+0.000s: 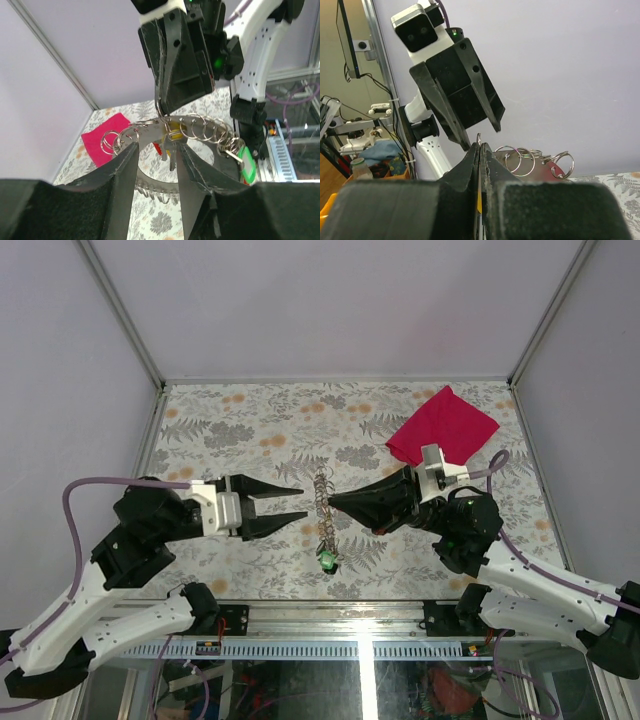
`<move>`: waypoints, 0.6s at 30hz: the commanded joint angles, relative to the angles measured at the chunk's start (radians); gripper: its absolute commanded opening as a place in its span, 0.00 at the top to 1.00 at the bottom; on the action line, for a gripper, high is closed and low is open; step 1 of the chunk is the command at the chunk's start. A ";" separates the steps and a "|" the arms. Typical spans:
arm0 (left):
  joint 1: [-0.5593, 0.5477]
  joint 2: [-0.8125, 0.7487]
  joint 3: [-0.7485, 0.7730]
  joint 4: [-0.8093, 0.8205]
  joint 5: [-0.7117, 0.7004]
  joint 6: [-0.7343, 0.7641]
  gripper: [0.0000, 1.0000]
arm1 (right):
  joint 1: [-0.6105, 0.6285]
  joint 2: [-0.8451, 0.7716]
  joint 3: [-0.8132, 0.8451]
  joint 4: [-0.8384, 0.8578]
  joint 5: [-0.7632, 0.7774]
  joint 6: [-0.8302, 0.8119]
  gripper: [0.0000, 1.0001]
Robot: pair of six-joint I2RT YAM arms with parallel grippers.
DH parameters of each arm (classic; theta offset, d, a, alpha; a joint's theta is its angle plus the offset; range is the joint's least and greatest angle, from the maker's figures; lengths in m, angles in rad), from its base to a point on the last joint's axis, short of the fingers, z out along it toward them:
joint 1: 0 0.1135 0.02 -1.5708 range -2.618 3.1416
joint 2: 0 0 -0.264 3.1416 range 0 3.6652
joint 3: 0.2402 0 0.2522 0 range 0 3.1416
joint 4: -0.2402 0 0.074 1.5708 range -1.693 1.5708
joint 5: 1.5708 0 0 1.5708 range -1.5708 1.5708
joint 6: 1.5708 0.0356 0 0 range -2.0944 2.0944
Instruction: Put the keys on the keyring
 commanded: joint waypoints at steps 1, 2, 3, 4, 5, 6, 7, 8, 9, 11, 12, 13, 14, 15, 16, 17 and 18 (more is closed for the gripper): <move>0.005 -0.041 -0.055 0.224 -0.057 -0.135 0.62 | 0.000 -0.030 0.064 0.057 -0.039 -0.055 1.00; 0.005 -0.041 -0.062 0.240 -0.058 -0.150 0.62 | 0.000 -0.028 0.067 0.054 -0.045 -0.055 1.00; 0.005 -0.039 -0.068 0.255 -0.063 -0.169 0.62 | 0.001 -0.027 0.071 0.051 -0.048 -0.057 1.00; 0.004 -0.036 -0.075 0.272 -0.071 -0.187 0.62 | 0.000 -0.025 0.073 0.047 -0.050 -0.058 1.00; 0.005 -0.032 -0.081 0.283 -0.074 -0.203 0.62 | 0.000 -0.025 0.075 0.046 -0.051 -0.060 1.00; 0.004 -0.030 -0.085 0.294 -0.077 -0.216 0.62 | -0.001 -0.024 0.075 0.046 -0.052 -0.061 1.00; 0.006 -0.027 -0.091 0.307 -0.080 -0.232 0.62 | 0.000 -0.024 0.075 0.046 -0.053 -0.062 1.00; 0.005 -0.025 -0.096 0.319 -0.079 -0.245 0.62 | -0.001 -0.024 0.075 0.047 -0.053 -0.063 1.00; 0.005 -0.023 -0.102 0.334 -0.078 -0.258 0.62 | -0.001 -0.025 0.073 0.046 -0.053 -0.065 1.00; 0.005 -0.019 -0.113 0.362 -0.061 -0.287 0.62 | -0.001 -0.026 0.072 0.047 -0.053 -0.067 1.00; 0.005 -0.017 -0.117 0.372 -0.051 -0.297 0.62 | -0.001 -0.027 0.071 0.046 -0.052 -0.069 1.00; 0.005 -0.012 -0.121 0.380 -0.040 -0.308 0.62 | 0.000 -0.028 0.072 0.046 -0.051 -0.070 1.00; 0.005 -0.007 -0.125 0.390 -0.029 -0.317 0.62 | 0.000 -0.029 0.071 0.046 -0.049 -0.071 1.00; 0.005 -0.005 -0.128 0.398 -0.015 -0.326 0.62 | 0.000 -0.030 0.070 0.047 -0.048 -0.070 1.00; 0.004 -0.003 -0.131 0.405 -0.004 -0.335 0.63 | -0.001 -0.031 0.069 0.047 -0.048 -0.072 1.00; 0.005 0.000 -0.135 0.412 0.006 -0.341 0.64 | -0.001 -0.031 0.068 0.046 -0.047 -0.072 1.00; 0.005 -0.001 -0.140 0.417 0.015 -0.346 0.64 | 0.000 -0.032 0.067 0.047 -0.047 -0.073 1.00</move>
